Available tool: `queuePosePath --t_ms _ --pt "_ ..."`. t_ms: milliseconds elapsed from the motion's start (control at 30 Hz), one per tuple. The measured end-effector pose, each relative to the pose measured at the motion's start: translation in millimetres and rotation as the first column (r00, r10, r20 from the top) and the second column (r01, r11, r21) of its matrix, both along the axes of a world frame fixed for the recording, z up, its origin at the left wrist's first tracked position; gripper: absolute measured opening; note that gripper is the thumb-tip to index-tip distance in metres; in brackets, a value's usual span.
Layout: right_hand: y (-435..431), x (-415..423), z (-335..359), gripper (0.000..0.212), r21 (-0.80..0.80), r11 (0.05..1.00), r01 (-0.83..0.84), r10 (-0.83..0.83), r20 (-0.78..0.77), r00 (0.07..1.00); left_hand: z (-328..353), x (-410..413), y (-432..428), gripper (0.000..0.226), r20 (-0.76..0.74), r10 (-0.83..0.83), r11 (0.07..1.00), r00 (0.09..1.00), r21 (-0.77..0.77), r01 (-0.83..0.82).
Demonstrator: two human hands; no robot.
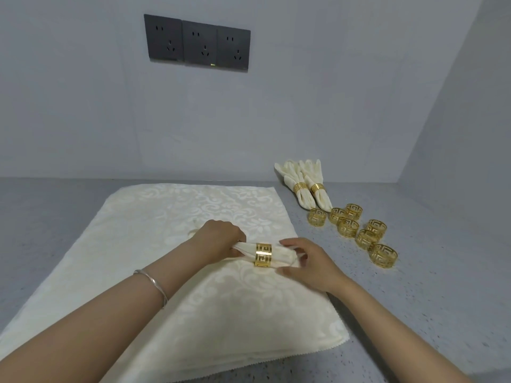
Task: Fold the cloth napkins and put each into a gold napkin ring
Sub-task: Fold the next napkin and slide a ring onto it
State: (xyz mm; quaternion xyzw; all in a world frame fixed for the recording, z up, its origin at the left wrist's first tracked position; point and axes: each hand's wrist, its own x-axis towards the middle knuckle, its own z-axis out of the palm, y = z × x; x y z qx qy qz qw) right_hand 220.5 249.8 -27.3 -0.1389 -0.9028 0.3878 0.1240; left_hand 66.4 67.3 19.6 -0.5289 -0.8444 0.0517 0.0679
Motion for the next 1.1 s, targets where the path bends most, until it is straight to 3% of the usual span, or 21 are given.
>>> queuePosePath --t_ms 133,233,400,533,733,867,933,1033,1100 --pt "-6 1 0 0.043 0.372 0.928 -0.007 0.012 -0.012 1.0 -2 2 8 0.036 0.072 -0.035 0.999 0.997 -0.008 0.035" --pt "-13 -1 1 0.032 0.443 0.895 0.047 -0.02 -0.065 0.998 -6 11 18 0.071 0.13 -0.106 0.994 0.986 -0.01 0.108" --pt "-17 -2 -2 0.023 0.423 0.903 0.078 -0.027 -0.126 0.992 -11 20 31 0.053 0.221 -0.164 0.984 0.961 0.113 0.141" --pt "-12 4 4 0.013 0.453 0.883 0.12 -0.048 -0.169 0.985 -3 17 29 0.051 0.193 -0.118 0.993 0.974 0.041 0.112" --pt "-8 13 8 0.01 0.432 0.892 0.135 -0.094 -0.115 0.989 5 8 25 0.052 0.233 -0.067 0.997 0.97 -0.014 0.073" --pt "-18 19 6 0.01 0.372 0.918 0.135 -0.118 -0.07 0.991 1 7 35 0.055 0.061 -0.176 0.984 0.982 -0.023 0.178" --pt "-26 21 4 0.02 0.317 0.939 0.136 -0.124 -0.058 0.991 -4 2 32 0.073 -0.007 -0.215 0.975 0.977 0.05 0.215" --pt "-35 22 3 0.04 0.206 0.97 0.132 -0.134 -0.006 0.991 -10 0 15 0.108 0.029 -0.059 0.973 0.998 0.225 0.051" --pt "-35 14 7 0.043 0.124 0.975 0.183 -0.182 -0.022 0.983 -15 2 6 0.11 0.194 0.128 0.931 0.973 0.314 -0.185"
